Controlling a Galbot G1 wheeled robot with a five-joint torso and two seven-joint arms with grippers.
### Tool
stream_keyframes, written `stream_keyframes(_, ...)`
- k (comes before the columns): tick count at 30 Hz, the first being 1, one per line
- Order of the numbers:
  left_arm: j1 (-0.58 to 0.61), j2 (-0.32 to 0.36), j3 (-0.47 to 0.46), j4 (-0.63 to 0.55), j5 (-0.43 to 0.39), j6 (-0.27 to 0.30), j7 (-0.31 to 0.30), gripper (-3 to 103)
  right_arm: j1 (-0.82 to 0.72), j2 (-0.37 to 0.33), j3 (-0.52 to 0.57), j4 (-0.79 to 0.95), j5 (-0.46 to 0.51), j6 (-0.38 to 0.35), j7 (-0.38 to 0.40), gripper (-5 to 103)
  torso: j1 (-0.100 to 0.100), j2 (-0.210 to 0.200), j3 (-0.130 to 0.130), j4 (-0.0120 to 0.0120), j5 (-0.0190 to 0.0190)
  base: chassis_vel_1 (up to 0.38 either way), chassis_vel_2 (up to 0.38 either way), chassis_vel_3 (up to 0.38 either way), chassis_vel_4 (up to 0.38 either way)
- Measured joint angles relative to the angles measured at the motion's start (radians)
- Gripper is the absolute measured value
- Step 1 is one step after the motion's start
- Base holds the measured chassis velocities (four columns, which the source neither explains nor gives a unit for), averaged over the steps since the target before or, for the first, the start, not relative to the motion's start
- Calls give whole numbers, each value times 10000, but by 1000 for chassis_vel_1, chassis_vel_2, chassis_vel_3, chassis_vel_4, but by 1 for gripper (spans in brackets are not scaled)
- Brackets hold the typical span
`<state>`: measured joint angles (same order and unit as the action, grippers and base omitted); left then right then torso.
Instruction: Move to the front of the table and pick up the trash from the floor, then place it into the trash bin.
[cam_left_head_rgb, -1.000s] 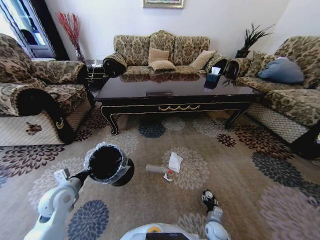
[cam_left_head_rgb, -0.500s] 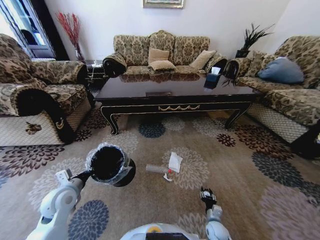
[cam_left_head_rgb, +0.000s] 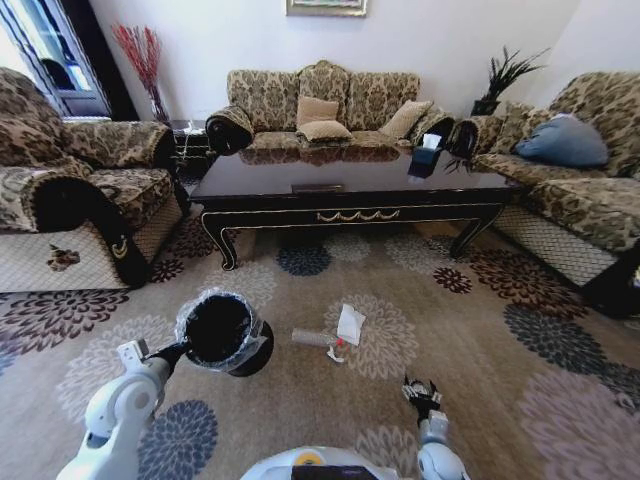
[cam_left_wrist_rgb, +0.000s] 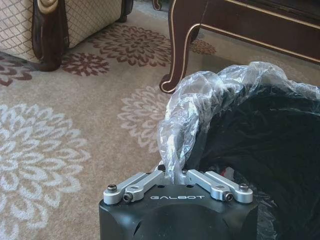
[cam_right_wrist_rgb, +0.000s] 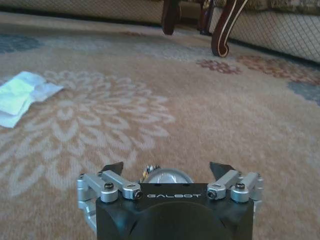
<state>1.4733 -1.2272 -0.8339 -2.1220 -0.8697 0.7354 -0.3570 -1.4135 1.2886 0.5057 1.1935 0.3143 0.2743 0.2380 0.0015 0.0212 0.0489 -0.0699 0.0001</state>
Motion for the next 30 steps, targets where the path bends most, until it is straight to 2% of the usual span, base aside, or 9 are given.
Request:
stream_keyframes(2, -1, -12, 10, 27, 9, 0, 0, 2, 35, 29, -30, -152, 43, -21, -17, 100, 0, 0, 0, 0, -1, 0, 0, 0, 0)
stream_keyframes(13, -23, -14, 13, 96, 20, 0, 0, 2, 274, 101, 6, -747, -27, 46, -241, 100, 0, 1, 0, 0, -1, 0, 0, 0, 0)
stream_keyframes(14, -23, -14, 10, 102, 21, 0, 0, 2, 285, 98, 15, -765, -23, 54, -258, 102, 0, 0, 0, 0, -1, 0, 0, 0, 0)
stream_keyframes(16, -27, -14, 9, 111, 23, 0, 0, 2, 299, 95, 36, -788, -20, 71, -293, 93, 0, 0, 0, 0, -1, 0, 0, 0, 0)
stream_keyframes(19, -32, -21, 10, 114, 29, 0, 0, 2, 299, 93, 51, -790, -17, 81, -324, 88, 0, 0, 0, 0, -1, 0, 0, 0, 0)
stream_keyframes(22, -35, -32, 20, 114, 43, 0, 0, 2, 283, 92, 67, -791, -17, 86, -348, 71, 0, 0, 0, -1, -1, 0, 0, 0, 0)
stream_keyframes(24, -35, -34, 22, 114, 47, 0, 0, 2, 275, 92, 75, -792, -19, 88, -351, 71, 0, 0, 0, 0, -1, 0, 0, 0, 0)
stream_keyframes(27, -23, -35, 24, 108, 57, 0, -1, 2, 246, 90, 99, -792, -48, 116, -375, 56, 0, 1, 0, 0, -1, 0, 0, 0, 0)
stream_keyframes(30, -4, -23, 19, 84, 59, 0, -1, 2, 209, 89, 117, -767, -86, 146, -391, 50, 0, 0, 0, 0, -2, 0, 0, 0, 0)
